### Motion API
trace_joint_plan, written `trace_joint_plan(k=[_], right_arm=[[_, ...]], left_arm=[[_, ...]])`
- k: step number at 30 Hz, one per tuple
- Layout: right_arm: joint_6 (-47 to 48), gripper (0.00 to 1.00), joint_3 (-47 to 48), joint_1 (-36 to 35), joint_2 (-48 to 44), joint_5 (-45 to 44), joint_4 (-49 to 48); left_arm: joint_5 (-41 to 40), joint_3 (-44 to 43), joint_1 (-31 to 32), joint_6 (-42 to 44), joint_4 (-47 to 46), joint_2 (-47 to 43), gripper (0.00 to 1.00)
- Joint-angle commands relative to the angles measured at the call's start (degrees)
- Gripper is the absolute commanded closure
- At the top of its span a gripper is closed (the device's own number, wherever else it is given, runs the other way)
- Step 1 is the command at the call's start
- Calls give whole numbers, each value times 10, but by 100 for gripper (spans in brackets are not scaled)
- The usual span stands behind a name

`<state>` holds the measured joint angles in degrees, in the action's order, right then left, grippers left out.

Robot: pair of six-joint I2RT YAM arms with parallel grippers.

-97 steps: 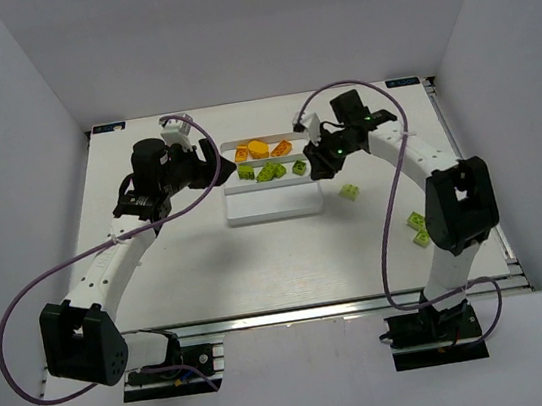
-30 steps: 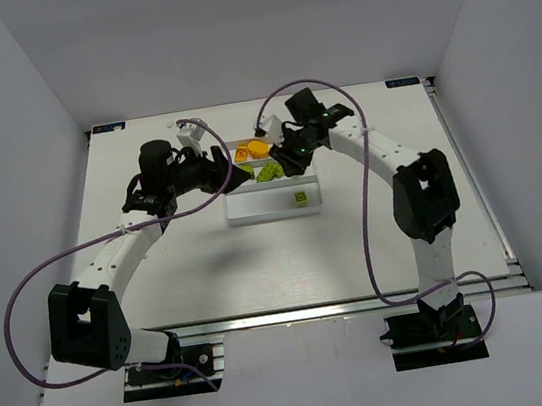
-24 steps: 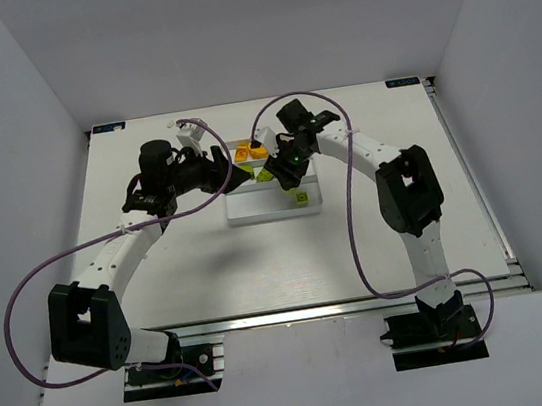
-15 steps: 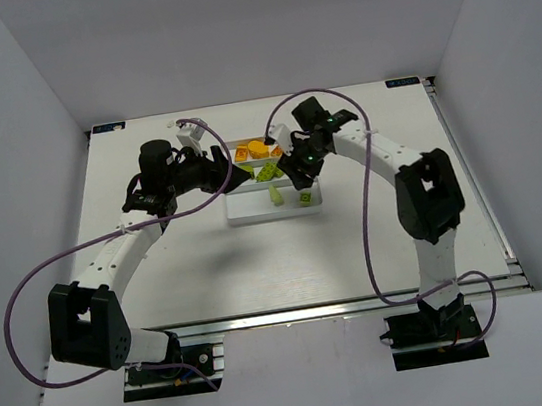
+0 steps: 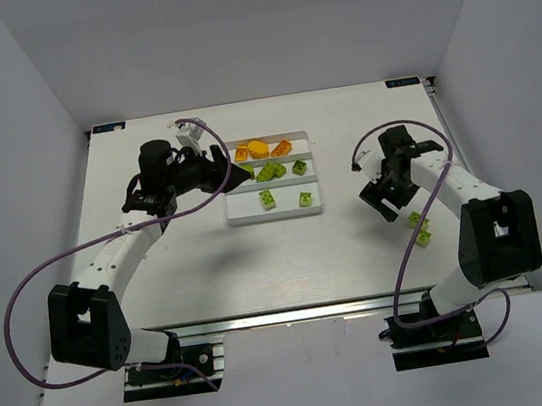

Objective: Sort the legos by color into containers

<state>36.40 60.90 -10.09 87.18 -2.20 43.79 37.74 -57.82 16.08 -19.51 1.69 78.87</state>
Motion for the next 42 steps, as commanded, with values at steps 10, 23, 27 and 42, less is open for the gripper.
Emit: trace_joint_plan(k=[10, 23, 27, 42], right_arm=[[22, 17, -29, 71, 47, -60, -34], [47, 34, -46, 94, 84, -28, -46], [51, 55, -36, 94, 95, -12, -35], [-4, 90, 220, -26, 159, 213, 44]], left_arm=[[16, 2, -3, -14, -13, -23, 20], [23, 3, -3, -15, -13, -21, 20], [23, 3, -8, -16, -13, -21, 20], [30, 7, -8, -11, -33, -22, 20]])
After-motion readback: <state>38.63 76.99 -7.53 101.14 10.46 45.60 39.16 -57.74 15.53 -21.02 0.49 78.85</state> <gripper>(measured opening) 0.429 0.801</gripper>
